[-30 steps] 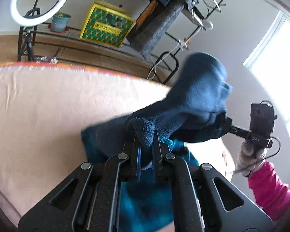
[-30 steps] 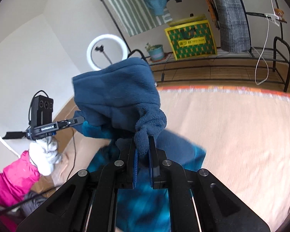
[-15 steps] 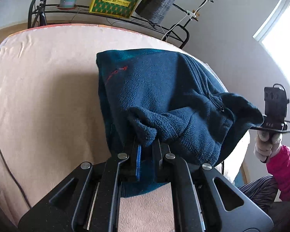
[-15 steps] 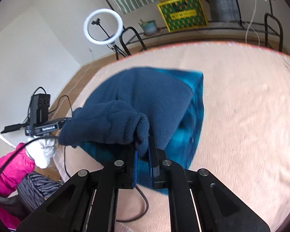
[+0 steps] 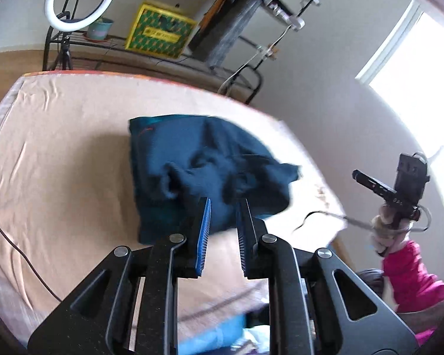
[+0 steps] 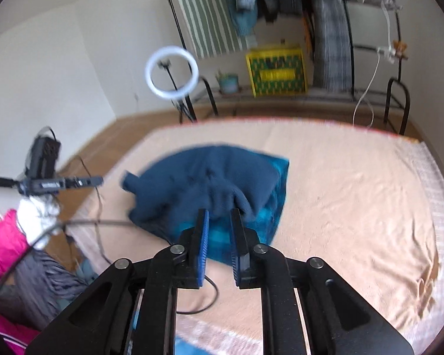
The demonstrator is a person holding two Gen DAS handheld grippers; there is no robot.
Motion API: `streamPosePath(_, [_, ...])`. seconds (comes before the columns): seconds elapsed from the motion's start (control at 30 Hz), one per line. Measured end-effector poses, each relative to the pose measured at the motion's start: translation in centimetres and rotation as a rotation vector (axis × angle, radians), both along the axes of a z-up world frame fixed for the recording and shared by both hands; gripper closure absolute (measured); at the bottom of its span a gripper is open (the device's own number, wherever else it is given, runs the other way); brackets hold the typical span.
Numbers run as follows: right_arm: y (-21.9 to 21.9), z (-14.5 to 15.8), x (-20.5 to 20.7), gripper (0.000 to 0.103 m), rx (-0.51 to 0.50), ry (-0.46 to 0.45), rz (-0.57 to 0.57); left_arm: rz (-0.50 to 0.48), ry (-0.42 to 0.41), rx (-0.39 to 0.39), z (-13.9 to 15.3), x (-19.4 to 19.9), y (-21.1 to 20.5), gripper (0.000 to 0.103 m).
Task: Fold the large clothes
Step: 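Fold the lifted collar end over the jacket and open both grippers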
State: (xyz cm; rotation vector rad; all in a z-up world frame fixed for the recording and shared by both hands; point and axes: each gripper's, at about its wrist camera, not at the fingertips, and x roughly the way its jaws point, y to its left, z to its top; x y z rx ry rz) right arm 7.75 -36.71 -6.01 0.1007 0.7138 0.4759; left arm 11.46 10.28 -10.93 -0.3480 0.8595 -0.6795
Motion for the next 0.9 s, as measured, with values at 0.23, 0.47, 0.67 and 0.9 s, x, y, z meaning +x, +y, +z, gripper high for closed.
streamPosePath(0.23, [-0.7, 8.5, -8.2, 0.07, 0.045, -0.181, -0.005, 0.01, -0.026, -0.117, 8.3, -5.9, 2.4, 0.088])
streamPosePath(0.47, [-1.7, 15.8, -12.9, 0.061, 0.074, -0.316, -0.011, 0.024, -0.142, -0.169, 18.2, -11.7, 3.8, 0.061])
streamPosePath(0.67, [-2.8, 18.6, -13.5, 0.06, 0.162, -0.34, -0.013, 0.044, -0.135, -0.222, 21.9, -13.3, 4.8, 0.061])
streamPosePath(0.9, [-2.0, 16.6, -11.5, 0.044, 0.147, -0.245, -0.027, 0.057, -0.038, -0.219, 17.3, -10.3, 4.4, 0.04])
